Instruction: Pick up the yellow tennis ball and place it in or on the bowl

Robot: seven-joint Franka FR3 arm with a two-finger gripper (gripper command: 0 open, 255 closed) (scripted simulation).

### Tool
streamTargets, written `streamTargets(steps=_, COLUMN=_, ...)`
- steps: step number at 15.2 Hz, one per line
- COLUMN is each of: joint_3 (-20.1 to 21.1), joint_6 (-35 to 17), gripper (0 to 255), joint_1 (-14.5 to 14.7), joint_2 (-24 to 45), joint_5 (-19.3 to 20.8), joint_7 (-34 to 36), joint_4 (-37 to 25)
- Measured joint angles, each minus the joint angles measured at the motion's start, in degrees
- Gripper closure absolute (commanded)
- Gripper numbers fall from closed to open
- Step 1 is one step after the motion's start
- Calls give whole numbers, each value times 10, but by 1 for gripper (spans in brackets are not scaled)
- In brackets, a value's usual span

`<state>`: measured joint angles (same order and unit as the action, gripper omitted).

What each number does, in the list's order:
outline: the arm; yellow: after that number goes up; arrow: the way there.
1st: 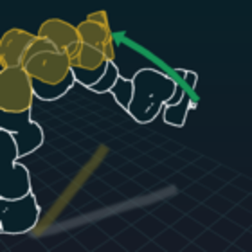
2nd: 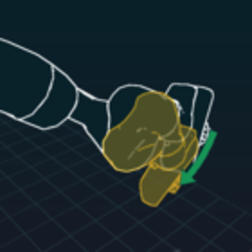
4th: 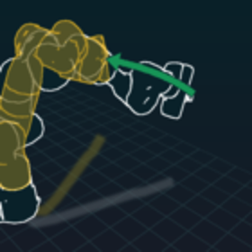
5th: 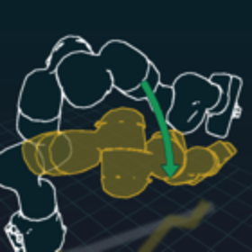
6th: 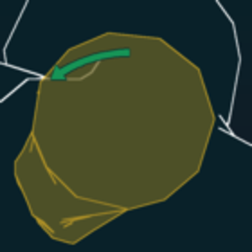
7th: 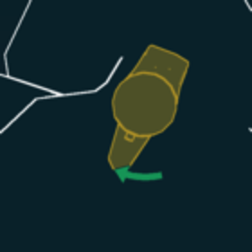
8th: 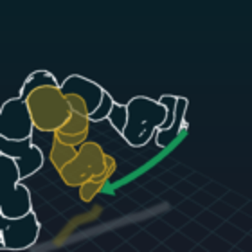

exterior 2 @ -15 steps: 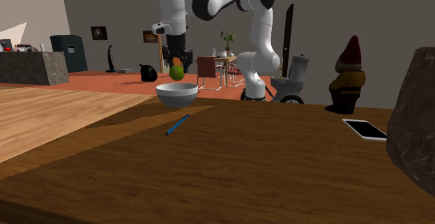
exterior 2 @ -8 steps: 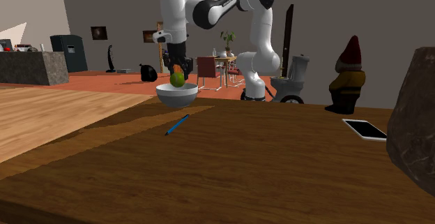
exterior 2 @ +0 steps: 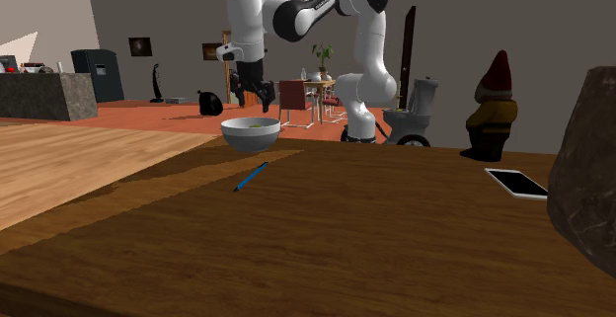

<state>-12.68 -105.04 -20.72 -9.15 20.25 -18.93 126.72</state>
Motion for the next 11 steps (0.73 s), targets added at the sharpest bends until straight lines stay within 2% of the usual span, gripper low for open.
streamTargets(steps=3, joint_3=0, joint_6=0, gripper=0, joint_1=0, joint_2=0, joint_5=0, joint_7=0, joint_4=0)
streamTargets(steps=7, joint_3=10, joint_6=54, gripper=0, joint_1=7, joint_2=0, joint_5=-9, joint_7=-4, joint_4=-53)
streamTargets(steps=11, joint_3=13, joint_6=70, gripper=0, joint_1=10, joint_2=-1, joint_5=-12, joint_7=-5, joint_4=-67)
